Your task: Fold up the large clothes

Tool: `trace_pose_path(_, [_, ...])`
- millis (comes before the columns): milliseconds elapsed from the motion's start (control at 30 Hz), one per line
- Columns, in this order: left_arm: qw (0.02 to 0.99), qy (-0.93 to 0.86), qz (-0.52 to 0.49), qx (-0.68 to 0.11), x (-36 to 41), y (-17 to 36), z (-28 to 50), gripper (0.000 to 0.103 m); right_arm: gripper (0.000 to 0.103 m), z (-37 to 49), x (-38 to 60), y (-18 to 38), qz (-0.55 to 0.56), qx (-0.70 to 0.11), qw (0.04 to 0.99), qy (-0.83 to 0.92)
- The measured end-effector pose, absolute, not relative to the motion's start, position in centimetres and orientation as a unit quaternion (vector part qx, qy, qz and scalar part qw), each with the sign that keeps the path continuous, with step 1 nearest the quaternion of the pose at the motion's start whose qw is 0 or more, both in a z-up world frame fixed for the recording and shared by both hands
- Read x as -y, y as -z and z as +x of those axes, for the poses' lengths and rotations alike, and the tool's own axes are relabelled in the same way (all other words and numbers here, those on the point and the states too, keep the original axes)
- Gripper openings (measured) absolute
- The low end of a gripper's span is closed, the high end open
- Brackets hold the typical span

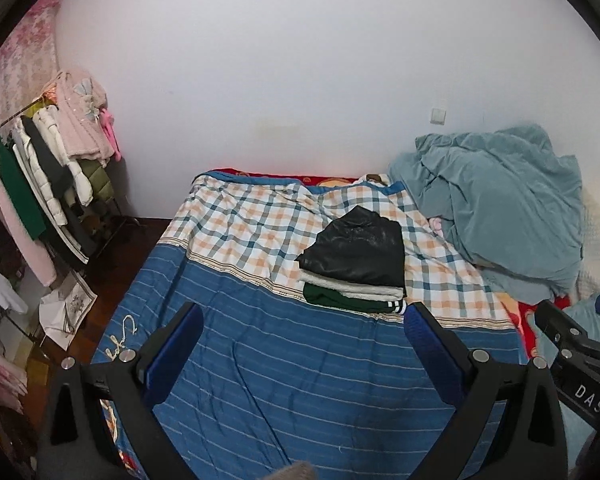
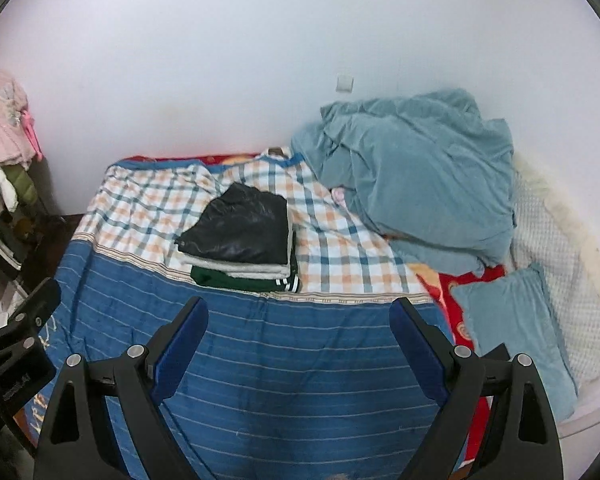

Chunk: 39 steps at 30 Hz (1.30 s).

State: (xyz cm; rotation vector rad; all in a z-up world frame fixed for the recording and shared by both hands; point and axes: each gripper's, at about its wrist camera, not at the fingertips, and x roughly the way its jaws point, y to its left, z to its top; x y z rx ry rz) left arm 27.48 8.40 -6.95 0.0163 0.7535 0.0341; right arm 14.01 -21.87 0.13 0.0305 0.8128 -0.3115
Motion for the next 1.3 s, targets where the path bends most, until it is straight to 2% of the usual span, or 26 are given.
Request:
trace_pose_path(500, [0.941, -0.019, 0.016, -0.337, -7.6, 3.5, 20.7, 0.103, 0.094, 4.2, 21.0, -6.3, 0.018, -0.367, 0.921, 0.130])
trace_pose_path(1300, [0.952, -0.020, 0.015, -0.306, -7.3, 2.4, 17.3, 0.103, 0.098, 0.6, 20.6, -8.7, 0.019, -0.347, 0.931, 0.117])
